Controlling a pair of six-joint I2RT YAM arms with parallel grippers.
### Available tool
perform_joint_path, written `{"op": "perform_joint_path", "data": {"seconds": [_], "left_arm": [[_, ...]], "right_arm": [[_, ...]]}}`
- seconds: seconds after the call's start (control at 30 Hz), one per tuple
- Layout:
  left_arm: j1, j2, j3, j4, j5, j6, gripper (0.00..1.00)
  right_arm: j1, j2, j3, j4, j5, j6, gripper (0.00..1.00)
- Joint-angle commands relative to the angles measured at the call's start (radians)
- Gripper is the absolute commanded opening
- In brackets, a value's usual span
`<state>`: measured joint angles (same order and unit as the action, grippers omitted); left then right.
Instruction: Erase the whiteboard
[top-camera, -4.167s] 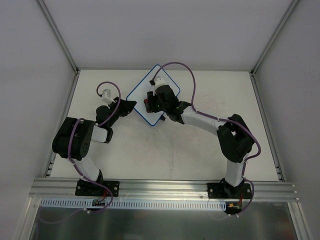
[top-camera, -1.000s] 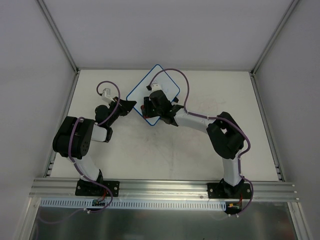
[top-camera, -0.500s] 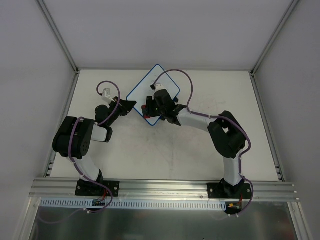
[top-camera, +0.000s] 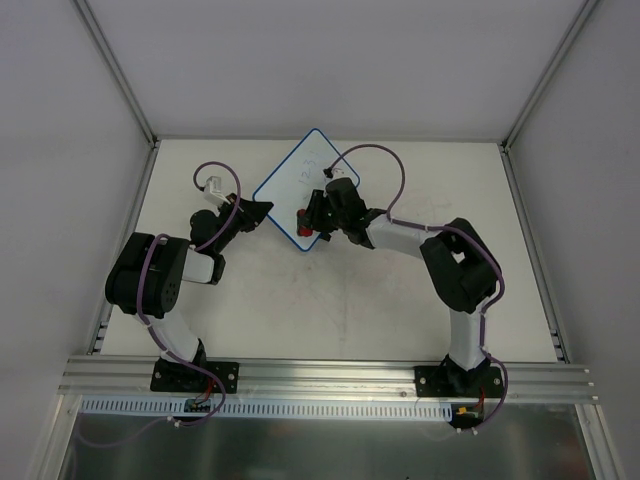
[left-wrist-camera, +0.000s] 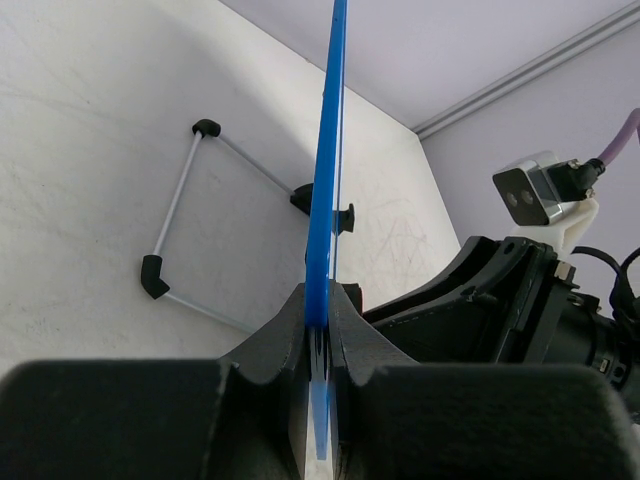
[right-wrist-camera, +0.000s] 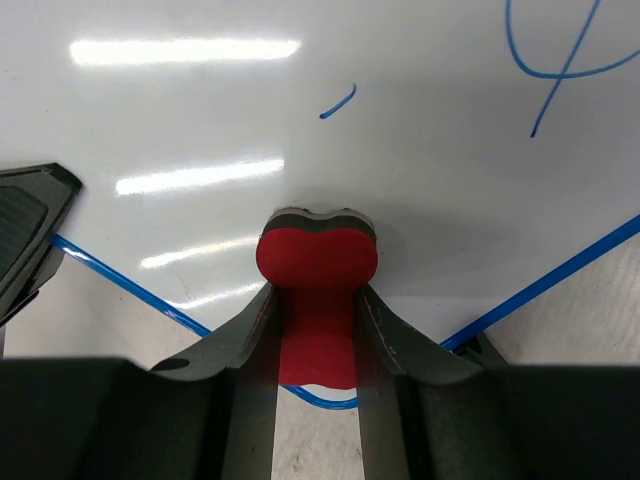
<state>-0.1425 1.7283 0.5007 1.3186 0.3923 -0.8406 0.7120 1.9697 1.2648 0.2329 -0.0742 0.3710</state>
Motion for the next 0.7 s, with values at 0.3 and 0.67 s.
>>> {"op": "perform_joint_path", "data": {"seconds": [0.3,0.67], "left_arm": [[-0.008,0.008,0.018,0.363,0.069,0.041,0.00],[-0.009,0.010,0.016,0.363,0.076,0.041,0.00]], "right_arm": [[-0.026,0.020,0.011,-0.058,0.010,0.025,0.00],[-0.013,0.043,0.218,-0.141,-0.022,-0.151,0.00]]}}
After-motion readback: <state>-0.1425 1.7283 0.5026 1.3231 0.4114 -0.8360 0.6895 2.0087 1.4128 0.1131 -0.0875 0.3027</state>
